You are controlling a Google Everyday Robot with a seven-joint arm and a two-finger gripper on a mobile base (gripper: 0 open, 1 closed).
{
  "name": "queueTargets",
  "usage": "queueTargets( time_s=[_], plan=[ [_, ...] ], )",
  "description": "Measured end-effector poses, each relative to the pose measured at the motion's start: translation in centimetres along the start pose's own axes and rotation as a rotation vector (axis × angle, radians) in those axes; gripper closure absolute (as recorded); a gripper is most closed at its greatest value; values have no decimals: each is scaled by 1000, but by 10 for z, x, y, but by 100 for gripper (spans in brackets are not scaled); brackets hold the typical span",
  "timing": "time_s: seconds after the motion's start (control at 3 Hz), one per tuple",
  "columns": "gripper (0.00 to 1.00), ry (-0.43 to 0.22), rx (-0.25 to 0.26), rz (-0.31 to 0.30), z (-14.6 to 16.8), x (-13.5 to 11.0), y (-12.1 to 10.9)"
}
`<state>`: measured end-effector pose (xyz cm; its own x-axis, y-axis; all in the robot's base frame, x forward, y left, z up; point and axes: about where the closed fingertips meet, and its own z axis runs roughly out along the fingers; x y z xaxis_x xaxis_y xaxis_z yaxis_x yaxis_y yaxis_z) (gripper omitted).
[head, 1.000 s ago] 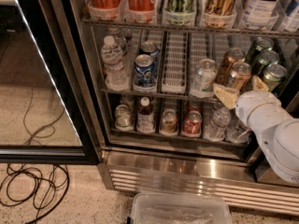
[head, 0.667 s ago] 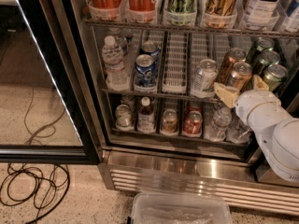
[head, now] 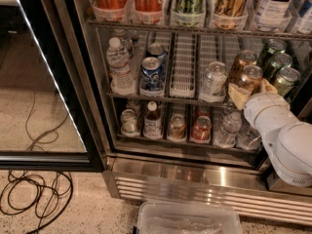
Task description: Pick orange can from middle shelf of fridge
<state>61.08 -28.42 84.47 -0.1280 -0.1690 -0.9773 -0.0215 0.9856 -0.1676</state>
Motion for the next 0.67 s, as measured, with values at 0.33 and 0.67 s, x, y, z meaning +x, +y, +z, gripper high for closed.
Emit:
queueTargets(
  time_s=[0.33,0.67],
  plan=[
    [38,6,12,3,1,4,-3],
    [38,-21,30,29,13,1,-4]
  ],
)
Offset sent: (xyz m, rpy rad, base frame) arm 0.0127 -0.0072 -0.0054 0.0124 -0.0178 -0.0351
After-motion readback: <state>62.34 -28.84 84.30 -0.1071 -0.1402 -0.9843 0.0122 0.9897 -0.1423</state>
